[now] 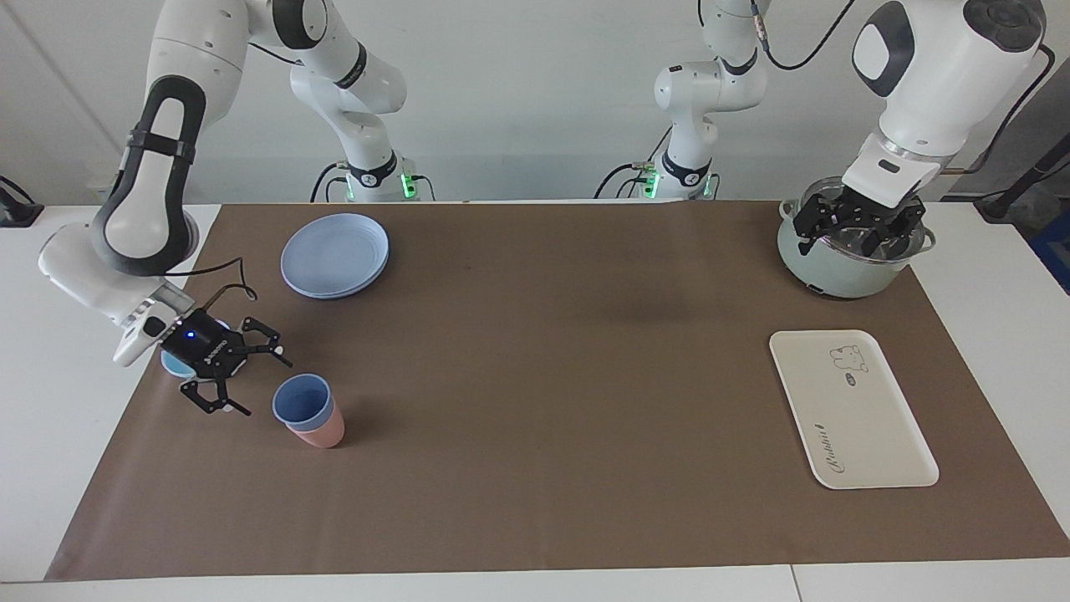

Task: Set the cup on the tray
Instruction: 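Move the right gripper toward the blue cup beside the pink cup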

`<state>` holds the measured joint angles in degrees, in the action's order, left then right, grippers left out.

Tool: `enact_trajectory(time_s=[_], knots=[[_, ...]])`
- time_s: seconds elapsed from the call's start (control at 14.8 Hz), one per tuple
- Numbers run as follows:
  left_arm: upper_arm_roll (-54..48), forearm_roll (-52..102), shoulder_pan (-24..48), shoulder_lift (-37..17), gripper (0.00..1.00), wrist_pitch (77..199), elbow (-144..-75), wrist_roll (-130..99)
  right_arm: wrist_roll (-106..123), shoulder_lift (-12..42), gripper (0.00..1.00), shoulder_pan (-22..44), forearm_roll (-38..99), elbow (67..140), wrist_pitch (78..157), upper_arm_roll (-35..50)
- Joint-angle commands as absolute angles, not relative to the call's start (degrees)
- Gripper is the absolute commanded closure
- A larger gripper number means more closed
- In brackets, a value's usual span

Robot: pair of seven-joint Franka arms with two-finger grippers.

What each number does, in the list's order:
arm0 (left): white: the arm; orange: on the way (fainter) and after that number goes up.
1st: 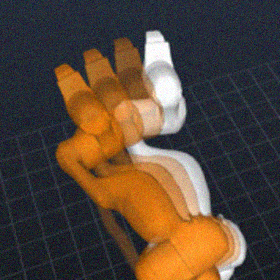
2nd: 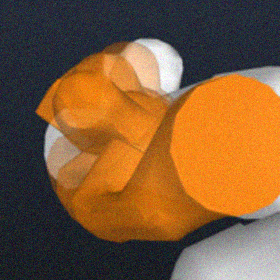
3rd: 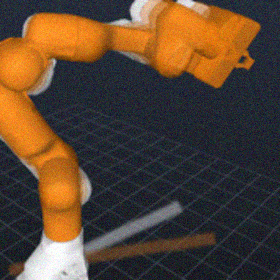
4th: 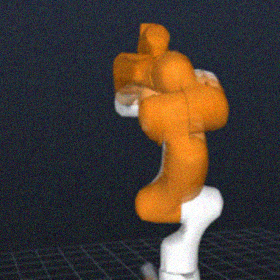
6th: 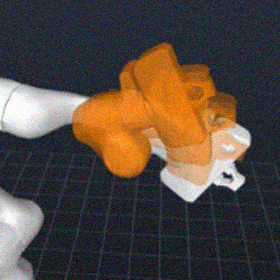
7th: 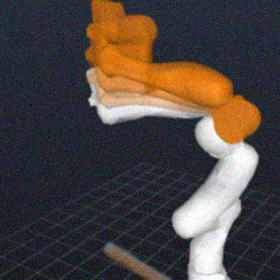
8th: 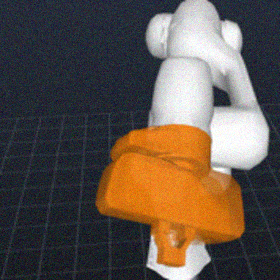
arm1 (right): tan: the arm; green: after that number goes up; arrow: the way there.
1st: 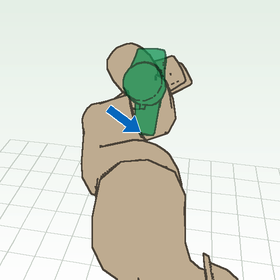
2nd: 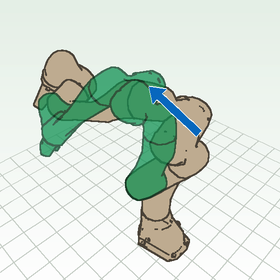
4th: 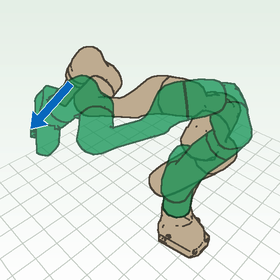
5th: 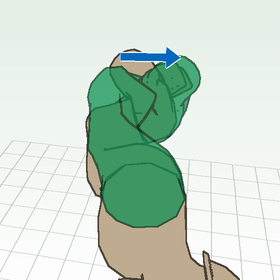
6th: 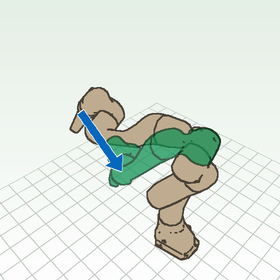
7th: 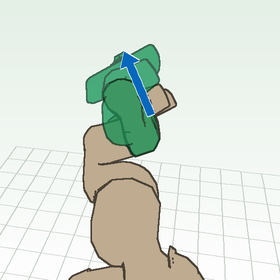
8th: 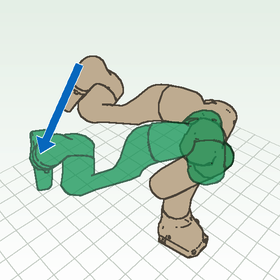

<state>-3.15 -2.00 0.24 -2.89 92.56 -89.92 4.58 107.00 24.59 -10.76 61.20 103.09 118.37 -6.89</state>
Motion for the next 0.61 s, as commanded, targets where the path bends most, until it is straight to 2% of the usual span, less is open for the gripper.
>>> enact_trajectory(time_s=[0.0,0.54], knots=[[-3.43,-2.99,-0.26,-1.14,0.0,93.16,-91.93,5.1,108.19,26.45,0.0,-11.34,64.67,101.51,116.81,-5.98],[-3.52,-2.99,0.09,-1.05,0.0,92.99,-92.02,5.01,113.29,27.95,0.0,-9.85,72.15,101.51,118.21,-5.36]])
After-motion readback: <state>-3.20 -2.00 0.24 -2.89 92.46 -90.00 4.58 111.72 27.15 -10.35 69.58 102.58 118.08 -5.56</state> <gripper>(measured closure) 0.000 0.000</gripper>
